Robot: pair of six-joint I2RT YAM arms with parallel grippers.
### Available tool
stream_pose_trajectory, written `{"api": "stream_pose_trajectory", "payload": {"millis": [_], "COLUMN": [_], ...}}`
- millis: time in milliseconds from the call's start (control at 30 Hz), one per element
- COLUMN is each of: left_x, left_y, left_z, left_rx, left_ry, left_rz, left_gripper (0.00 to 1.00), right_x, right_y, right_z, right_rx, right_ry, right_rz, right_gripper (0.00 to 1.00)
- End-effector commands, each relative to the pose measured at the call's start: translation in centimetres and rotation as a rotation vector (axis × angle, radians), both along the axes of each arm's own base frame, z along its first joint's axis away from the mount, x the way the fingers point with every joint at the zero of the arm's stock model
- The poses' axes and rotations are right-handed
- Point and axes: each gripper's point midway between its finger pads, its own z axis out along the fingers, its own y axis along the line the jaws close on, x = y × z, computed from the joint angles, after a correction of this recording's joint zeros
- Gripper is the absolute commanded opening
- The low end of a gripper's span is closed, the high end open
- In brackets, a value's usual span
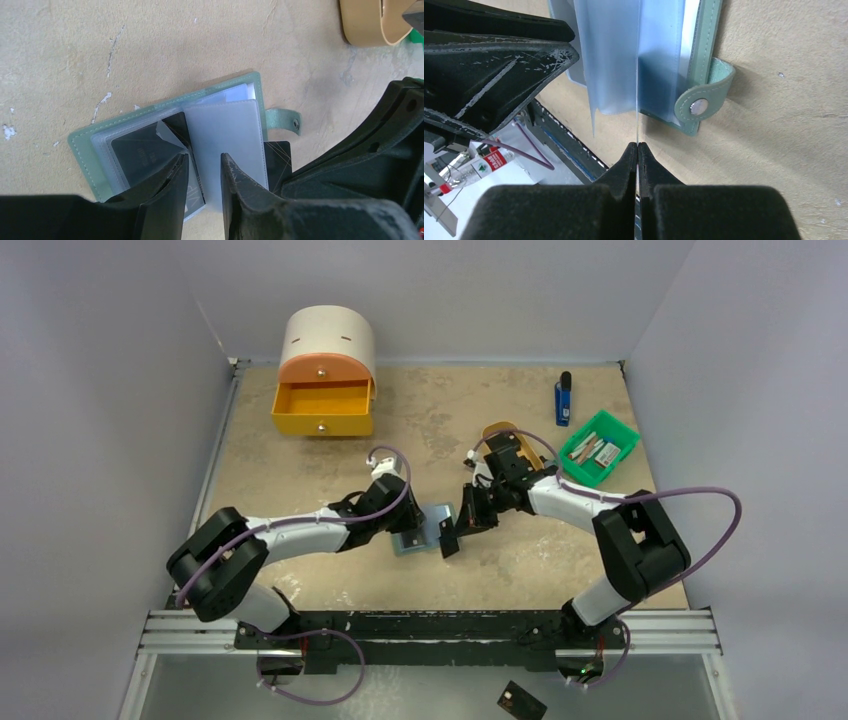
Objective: Put the credit cards into the card holder
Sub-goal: Turn over the card slot in the card holder.
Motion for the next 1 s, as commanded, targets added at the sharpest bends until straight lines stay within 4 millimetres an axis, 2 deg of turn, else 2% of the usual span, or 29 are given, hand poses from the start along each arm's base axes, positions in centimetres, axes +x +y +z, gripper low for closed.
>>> {"api": "stream_pose_trajectory", "payload": {"millis": [0, 200, 467, 600, 767, 833, 967], "left_x": [0.8, 0.9, 1.1, 1.4, 1.8, 1.8, 1.5], "left_y": [0.3, 0.9, 0.3, 2.0, 4.1, 3.8, 1.2], "left_z": [2.3, 3.7, 5.3, 5.2, 6.8, 7.4, 7.2], "left_rx": [-0.025, -0.040, -0.087, -0.006, 0.040, 0.017, -0.055], "left_ry": [-0.056, -0.088, -0.114, -0.120, -0.171, -0.180, -0.157], "left_rz": [0.045, 0.072, 0.063, 0.108, 0.180, 0.164, 0.076], "left_gripper": [0.31, 0.38, 0.42, 0.41, 0.37, 0.35, 0.28], "right_x": [0.9, 1.0, 1.0, 0.9, 0.5, 0.5, 0.6], "right_y": [1.4, 2.4, 2.5, 2.1, 1.2, 0.8, 0.0], "right_z": [2.0, 3.2, 2.1, 1.3, 0.5, 0.4, 0.1], "right_rx": [0.063, 0.089, 0.051, 0.017, -0.032, -0.054, -0.103], "right_ry": [-0.050, -0.081, -0.060, -0.052, -0.026, -0.028, -0.032], "right_rz": [0.029, 0.052, 0.056, 0.049, 0.028, 0.012, -0.018], "right_gripper": [0.00, 0.00, 0.00, 0.00, 0.00, 0.00, 0.00]}}
